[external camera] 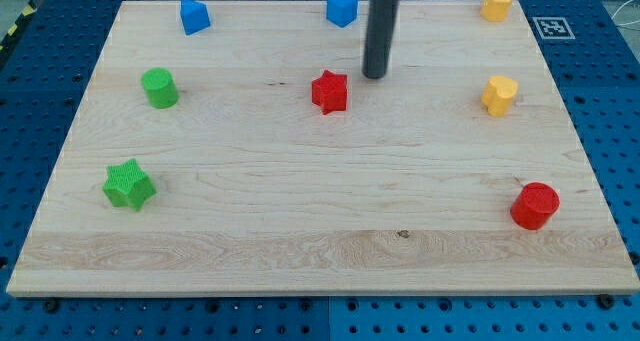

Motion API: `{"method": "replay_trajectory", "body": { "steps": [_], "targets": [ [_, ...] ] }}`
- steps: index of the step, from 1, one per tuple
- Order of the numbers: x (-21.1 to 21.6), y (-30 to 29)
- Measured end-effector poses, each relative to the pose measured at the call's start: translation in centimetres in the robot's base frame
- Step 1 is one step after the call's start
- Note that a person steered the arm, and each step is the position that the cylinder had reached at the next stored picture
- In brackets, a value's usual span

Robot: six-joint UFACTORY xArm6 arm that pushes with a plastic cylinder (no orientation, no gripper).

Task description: Push red star slightly down

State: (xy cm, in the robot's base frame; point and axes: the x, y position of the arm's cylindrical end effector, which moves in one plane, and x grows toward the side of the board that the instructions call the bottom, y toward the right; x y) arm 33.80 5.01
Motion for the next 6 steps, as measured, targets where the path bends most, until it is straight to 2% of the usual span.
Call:
{"method": "replay_trajectory", "body": {
  "steps": [1, 4, 5, 6],
  "targets": [
    [0.7, -3.6],
    [6.9, -5.4],
    [7.9, -8.0],
    [8.9, -8.0]
  ]
}}
